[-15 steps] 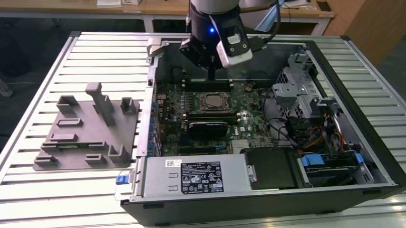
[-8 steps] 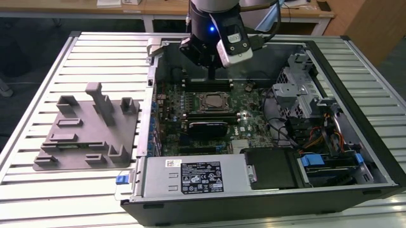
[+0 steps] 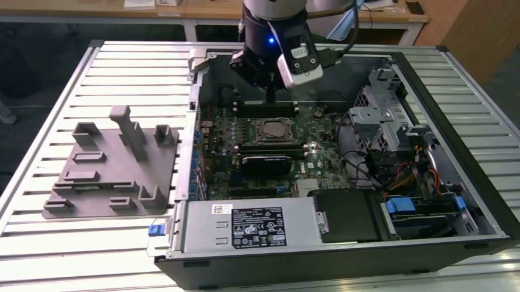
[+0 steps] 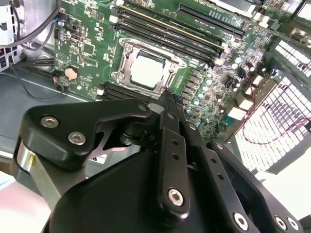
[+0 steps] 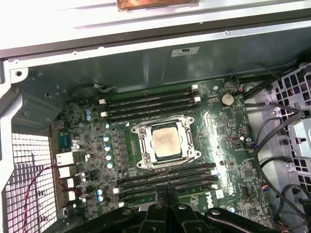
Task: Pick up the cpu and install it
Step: 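Install the second cpu locking lever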
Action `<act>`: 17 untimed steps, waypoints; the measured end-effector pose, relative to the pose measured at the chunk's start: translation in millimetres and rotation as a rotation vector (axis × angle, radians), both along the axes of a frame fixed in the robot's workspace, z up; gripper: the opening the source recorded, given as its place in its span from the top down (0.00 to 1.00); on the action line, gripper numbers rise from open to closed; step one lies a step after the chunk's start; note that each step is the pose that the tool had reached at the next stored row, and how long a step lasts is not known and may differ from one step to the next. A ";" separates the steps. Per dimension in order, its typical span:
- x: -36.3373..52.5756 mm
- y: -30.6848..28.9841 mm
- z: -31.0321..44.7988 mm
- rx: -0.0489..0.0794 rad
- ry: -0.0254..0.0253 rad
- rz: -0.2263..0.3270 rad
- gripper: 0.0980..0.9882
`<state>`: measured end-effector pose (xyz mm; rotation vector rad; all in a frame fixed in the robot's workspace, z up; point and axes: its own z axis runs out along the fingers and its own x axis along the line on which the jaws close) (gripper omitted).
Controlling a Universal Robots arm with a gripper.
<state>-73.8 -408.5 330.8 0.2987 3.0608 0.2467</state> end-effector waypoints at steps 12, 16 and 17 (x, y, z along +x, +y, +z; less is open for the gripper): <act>0.0 0.0 -27.2 -0.017 0.0000 0.000 0.99; 0.0 0.0 -32.2 -0.021 0.0000 0.000 0.99; 0.0 0.0 -33.2 -0.021 0.0000 0.000 0.99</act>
